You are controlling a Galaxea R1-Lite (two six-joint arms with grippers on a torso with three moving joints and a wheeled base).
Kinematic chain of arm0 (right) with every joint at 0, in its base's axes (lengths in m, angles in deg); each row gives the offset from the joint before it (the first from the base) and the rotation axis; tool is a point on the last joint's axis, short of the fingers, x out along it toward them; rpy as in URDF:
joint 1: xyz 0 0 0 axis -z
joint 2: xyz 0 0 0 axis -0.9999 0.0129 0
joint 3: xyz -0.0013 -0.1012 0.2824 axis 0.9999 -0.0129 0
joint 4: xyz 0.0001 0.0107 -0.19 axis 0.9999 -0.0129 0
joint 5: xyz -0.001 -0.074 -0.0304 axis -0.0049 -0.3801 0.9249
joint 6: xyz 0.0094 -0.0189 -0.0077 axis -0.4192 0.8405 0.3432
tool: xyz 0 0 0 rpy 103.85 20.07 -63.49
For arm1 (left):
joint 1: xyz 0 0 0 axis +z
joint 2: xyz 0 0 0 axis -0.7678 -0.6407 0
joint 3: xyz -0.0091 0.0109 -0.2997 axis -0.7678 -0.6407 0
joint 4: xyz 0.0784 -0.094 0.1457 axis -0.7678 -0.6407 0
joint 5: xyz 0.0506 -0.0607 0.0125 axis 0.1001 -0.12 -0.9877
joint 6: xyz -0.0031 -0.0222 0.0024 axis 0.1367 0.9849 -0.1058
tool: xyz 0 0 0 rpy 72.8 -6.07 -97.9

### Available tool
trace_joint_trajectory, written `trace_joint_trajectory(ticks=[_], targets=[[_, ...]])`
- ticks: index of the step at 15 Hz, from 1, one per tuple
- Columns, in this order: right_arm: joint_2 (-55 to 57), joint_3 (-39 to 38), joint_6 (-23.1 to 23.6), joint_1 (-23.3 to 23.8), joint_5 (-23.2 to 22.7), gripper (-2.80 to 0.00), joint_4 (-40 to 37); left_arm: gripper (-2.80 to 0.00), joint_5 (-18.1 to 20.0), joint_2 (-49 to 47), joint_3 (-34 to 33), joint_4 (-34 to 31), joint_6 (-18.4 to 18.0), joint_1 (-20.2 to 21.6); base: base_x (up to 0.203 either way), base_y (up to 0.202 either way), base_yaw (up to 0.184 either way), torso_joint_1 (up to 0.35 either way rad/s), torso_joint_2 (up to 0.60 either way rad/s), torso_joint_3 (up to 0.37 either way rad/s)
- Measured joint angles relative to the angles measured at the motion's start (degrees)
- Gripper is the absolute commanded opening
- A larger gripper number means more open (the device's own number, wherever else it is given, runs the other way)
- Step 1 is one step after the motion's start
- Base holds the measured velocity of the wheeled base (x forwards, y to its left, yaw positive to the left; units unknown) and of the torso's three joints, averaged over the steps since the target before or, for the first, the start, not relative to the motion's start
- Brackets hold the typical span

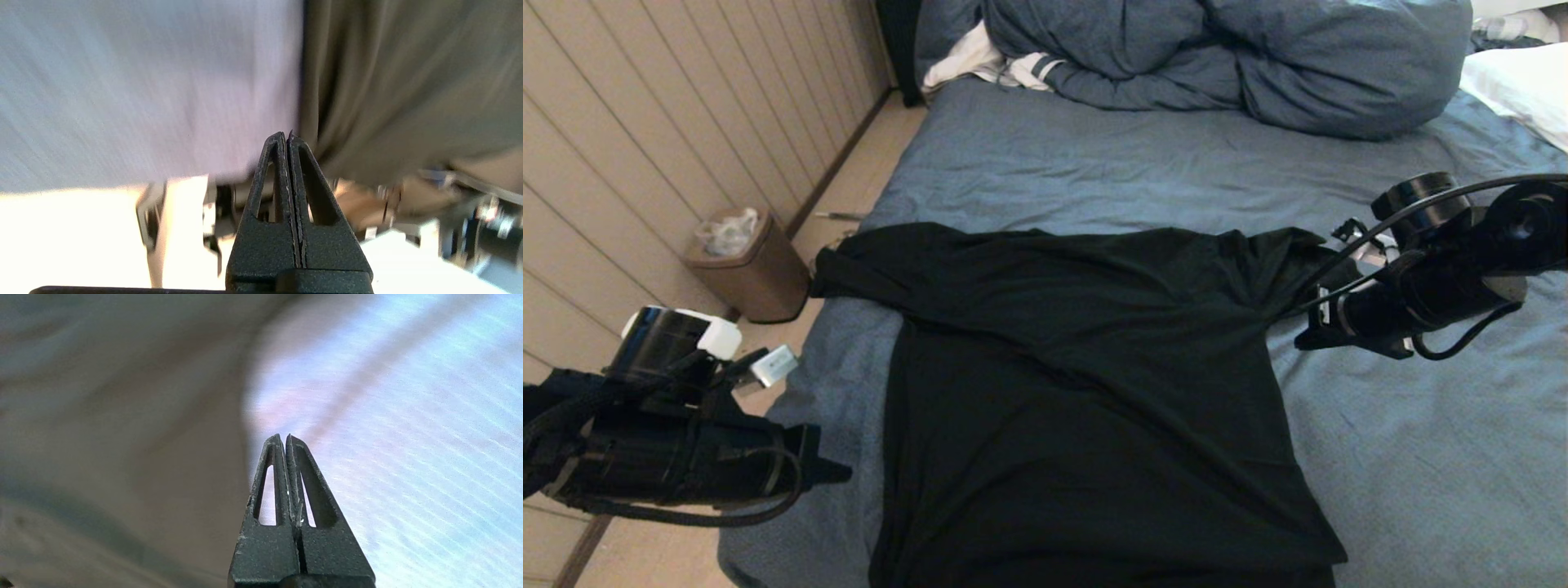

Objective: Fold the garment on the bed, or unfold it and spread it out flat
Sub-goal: Unford the black T-shirt

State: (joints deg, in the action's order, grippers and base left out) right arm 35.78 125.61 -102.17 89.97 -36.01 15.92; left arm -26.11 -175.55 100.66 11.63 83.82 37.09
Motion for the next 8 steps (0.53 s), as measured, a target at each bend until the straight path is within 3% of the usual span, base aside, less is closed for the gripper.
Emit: trace_joint_trajectory(ticks=[5, 6, 7, 8], targets=[[4.5, 10.1, -5.5, 5.8, 0.8, -2.8, -12.0, -2.8, 2.6, -0.2, -10.7, 10.8, -0.2, -0.1, 0.0, 0.0, 0.0, 0.0, 0.0, 0.0], [5.3, 12.1, -5.9, 6.5, 1.8, -2.8, -13.8, -0.33, 2.7, -0.6, -12.1, 12.4, -0.2, -0.1, 0.0, 0.0, 0.0, 0.0, 0.0, 0.0], [6.1, 14.2, -6.4, 6.9, 3.2, -2.8, -15.5, 0.0, 2.7, -1.0, -13.4, 13.6, -0.2, -0.1, 0.0, 0.0, 0.0, 0.0, 0.0, 0.0], [6.6, 15.7, -7.3, 7.2, 3.9, -2.8, -16.9, 0.0, 2.8, -1.4, -14.5, 14.3, -0.3, -0.2, 0.0, 0.0, 0.0, 0.0, 0.0, 0.0]])
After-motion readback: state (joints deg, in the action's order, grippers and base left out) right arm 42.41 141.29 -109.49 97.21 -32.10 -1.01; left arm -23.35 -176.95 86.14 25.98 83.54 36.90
